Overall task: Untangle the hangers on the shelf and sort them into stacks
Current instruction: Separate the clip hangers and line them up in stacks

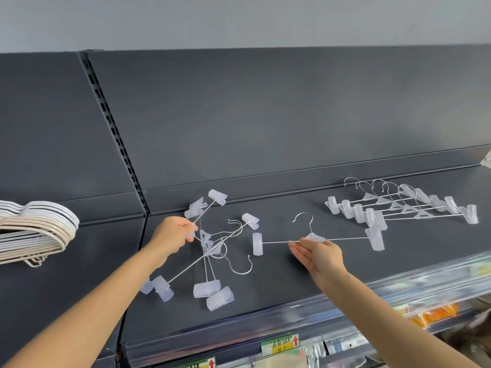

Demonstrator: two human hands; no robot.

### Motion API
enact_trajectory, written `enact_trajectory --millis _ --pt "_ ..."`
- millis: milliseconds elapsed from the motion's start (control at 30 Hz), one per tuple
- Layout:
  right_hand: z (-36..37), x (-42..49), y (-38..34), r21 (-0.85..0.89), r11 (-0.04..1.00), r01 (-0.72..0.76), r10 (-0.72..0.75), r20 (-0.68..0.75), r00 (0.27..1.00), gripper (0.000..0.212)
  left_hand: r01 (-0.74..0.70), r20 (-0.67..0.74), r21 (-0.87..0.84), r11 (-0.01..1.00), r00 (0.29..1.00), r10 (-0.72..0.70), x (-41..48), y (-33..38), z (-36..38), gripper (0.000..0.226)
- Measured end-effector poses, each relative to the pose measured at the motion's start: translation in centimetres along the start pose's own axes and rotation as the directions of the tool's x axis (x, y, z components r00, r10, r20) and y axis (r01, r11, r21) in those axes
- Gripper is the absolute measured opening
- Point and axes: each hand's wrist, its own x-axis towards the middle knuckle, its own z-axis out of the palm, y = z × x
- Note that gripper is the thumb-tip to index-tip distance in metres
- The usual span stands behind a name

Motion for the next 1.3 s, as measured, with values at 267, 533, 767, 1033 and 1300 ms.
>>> enact_trajectory --millis 267,533,767,1033,1300 --pt "-0.2 -0.4 0.0 0.007 0.967 -0.256 0.254 0.09 0.963 0.015 0.015 0.048 -0.101 0.995 0.999 -0.01 -0.6 0.0 -0.3 0.016" --pt "3.1 -2.6 0.7 -0.675 0.736 0.048 0.223 0.309 0.924 0.018 0.064 0.129 -0.153 0.986 0.991 -0.044 -1.3 0.2 0.1 0.017" --pt "6.3 -3.2 2.1 -0.635 0.771 0.054 0.269 0.401 0.876 0.01 -0.006 0.13 -0.113 0.994 0.991 0.021 -2.5 0.5 -0.6 0.017" --pt "8.4 -2.2 1.7 -0.546 0.832 0.094 0.203 0.458 0.866 0.007 -0.041 0.193 -0.019 0.999 0.98 0.044 -3.4 0.3 -2.4 0.018" --pt "9.5 -1.0 3.0 -0.664 0.703 0.256 0.07 0.423 0.904 0.015 -0.033 0.274 -0.056 0.998 0.961 0.047 -4.1 0.8 -2.4 0.014"
